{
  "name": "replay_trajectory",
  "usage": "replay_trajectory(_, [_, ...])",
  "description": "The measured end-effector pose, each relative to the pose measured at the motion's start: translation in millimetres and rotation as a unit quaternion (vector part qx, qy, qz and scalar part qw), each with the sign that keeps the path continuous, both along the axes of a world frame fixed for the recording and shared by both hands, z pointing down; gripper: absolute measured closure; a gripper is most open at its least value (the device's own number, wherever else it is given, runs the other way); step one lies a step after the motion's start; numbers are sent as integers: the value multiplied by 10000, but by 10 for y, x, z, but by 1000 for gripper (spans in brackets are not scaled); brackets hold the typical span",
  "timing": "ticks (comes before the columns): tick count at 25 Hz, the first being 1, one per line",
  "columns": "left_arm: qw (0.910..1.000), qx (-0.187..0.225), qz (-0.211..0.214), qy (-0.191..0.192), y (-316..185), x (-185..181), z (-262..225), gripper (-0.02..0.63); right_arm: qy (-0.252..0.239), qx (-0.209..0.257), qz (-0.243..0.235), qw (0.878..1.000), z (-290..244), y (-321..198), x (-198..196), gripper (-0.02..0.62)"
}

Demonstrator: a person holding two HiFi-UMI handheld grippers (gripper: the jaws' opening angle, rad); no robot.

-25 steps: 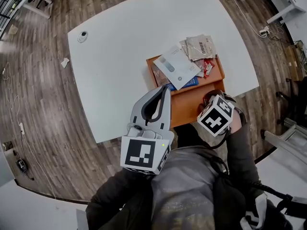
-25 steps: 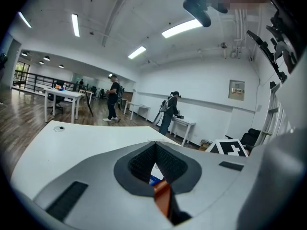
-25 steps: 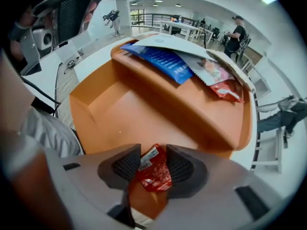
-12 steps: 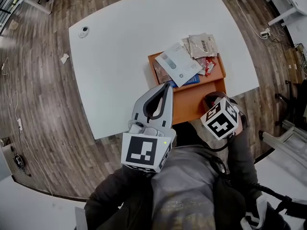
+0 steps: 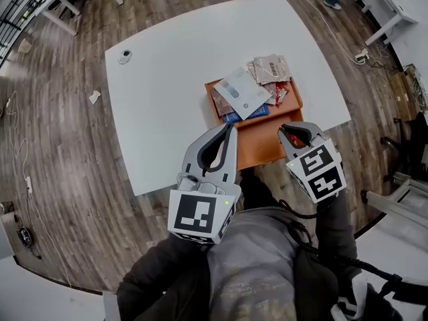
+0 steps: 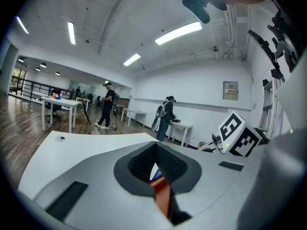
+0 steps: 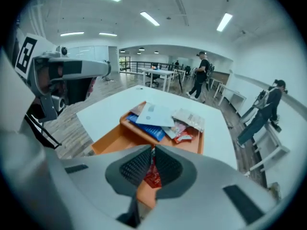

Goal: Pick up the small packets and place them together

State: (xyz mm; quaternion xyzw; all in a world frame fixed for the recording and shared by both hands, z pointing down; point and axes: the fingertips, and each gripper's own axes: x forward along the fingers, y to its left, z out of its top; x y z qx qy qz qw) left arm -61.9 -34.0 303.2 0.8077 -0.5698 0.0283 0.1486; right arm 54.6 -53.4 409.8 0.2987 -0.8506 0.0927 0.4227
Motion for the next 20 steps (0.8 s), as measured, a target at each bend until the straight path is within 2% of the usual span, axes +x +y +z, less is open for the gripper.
replay_trajectory(4, [9997,151,-89,-167,0,-52,-118,607,-293,431,-48,9986,-237,-164,-137,563])
replay_trajectory(8, [9986,302,-324,-291,-44,-261,-292,607,-447,696,-246,9963,-482,-335,-383,563])
replay_trajectory(13, [9967,224,-664,-407,-304,-397,-276,607,-462,520,-654,9954,-384,-650,-630,563])
replay_trajectory(20, [9947,-63,-958,-360,-452,-545,-70,607,-341,250,-1056,9935,-128,-761,-849,555])
